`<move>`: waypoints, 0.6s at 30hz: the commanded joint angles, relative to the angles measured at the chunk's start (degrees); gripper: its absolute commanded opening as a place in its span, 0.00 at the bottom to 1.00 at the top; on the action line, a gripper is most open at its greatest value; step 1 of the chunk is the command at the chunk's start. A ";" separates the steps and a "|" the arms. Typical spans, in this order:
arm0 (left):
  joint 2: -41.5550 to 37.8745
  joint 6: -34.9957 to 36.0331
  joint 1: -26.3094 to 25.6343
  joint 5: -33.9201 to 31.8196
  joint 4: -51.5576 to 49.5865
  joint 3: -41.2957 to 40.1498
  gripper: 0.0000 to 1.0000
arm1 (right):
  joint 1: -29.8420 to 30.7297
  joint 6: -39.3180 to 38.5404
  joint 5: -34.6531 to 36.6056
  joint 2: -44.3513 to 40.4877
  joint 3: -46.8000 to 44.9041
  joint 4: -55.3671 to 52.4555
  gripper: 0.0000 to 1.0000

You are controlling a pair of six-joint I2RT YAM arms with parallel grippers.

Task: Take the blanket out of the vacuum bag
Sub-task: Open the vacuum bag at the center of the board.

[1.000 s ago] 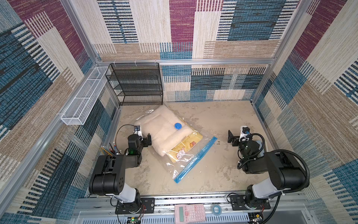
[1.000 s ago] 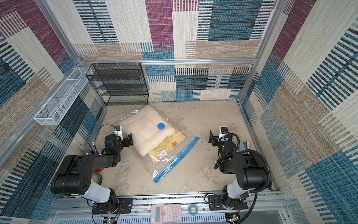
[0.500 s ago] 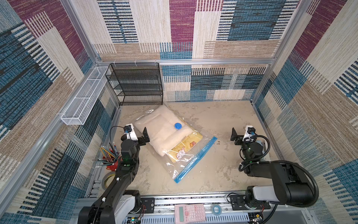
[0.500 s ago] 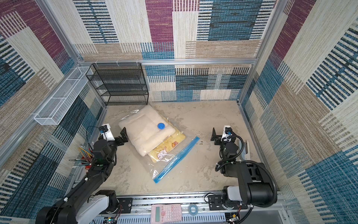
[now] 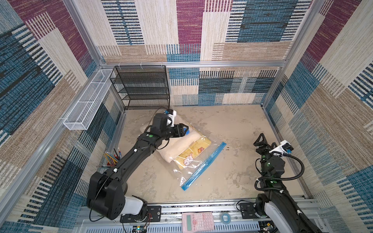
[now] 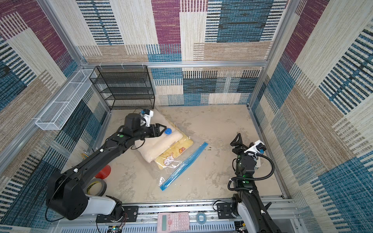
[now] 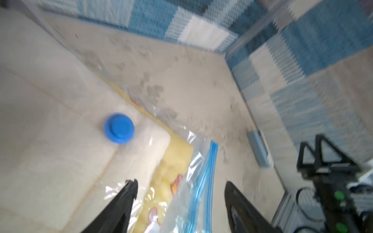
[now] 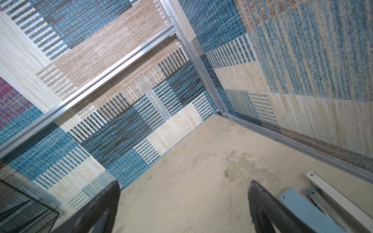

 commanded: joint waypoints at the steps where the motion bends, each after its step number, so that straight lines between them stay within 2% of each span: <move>1: 5.26 9.94 -6.75 -7.62 -26.95 6.87 0.66 | 0.02 1.84 -4.34 -0.53 -0.62 -5.33 0.99; 4: 11.10 12.36 -15.56 -15.23 -35.40 12.38 0.65 | 0.02 2.20 -5.73 0.59 -0.96 -5.55 0.99; 9: 18.46 12.39 -25.90 -20.98 -38.12 14.74 0.69 | 0.02 2.38 -5.83 2.87 -0.42 -6.07 1.00; 18: 32.30 10.86 -34.62 -37.91 -41.92 24.74 0.73 | 0.02 2.70 -6.39 4.65 -1.15 -5.01 1.00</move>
